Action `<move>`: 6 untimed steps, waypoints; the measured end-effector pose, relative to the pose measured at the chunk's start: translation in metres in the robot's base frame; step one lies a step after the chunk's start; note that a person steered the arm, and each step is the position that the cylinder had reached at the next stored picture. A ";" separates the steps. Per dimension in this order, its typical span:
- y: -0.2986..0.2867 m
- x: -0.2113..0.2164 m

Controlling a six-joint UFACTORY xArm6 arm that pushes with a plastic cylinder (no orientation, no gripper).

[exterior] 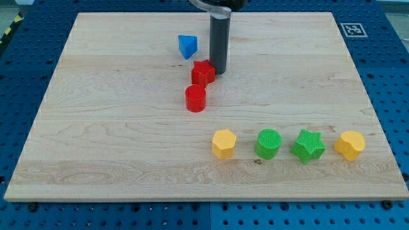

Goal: Move your arm to the blue triangle

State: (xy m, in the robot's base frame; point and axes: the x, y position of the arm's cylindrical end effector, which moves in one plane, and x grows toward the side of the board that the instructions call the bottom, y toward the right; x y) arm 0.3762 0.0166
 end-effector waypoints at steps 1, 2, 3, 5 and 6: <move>-0.005 0.000; 0.011 -0.016; 0.013 -0.052; -0.001 -0.097; -0.045 -0.097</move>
